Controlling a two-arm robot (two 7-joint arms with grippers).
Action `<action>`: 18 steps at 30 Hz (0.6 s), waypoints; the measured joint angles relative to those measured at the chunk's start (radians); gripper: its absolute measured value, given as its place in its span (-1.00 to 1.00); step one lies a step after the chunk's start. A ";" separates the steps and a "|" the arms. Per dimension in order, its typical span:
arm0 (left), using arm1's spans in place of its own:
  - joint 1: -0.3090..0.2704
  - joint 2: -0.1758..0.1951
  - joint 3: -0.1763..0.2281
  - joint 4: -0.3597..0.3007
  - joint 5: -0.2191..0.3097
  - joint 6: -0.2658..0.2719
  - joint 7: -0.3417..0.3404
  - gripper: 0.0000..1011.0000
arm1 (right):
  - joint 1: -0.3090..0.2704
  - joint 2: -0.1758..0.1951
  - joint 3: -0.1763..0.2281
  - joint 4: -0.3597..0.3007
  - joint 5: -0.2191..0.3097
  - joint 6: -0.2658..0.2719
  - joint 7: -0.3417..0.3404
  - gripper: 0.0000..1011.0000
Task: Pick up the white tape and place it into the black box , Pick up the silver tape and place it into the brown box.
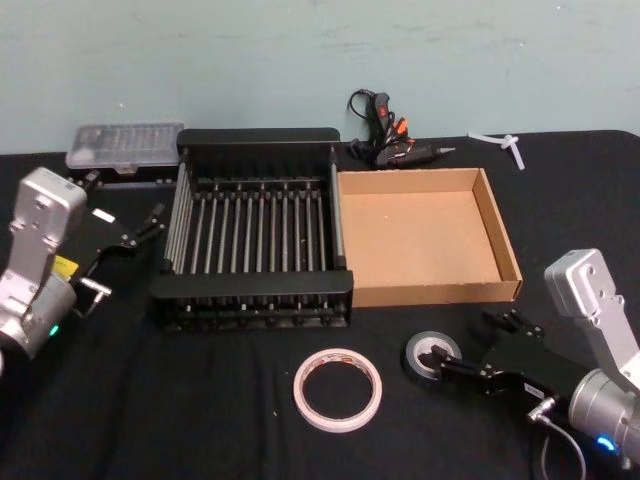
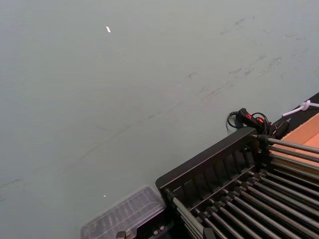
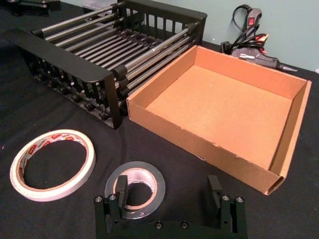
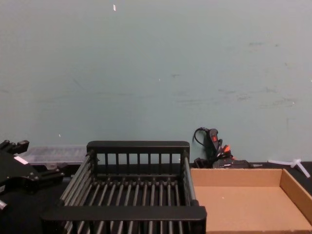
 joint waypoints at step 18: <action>0.000 0.000 0.000 0.000 0.000 0.000 0.000 0.98 | 0.031 -0.054 0.006 0.043 -0.053 0.022 0.019 0.98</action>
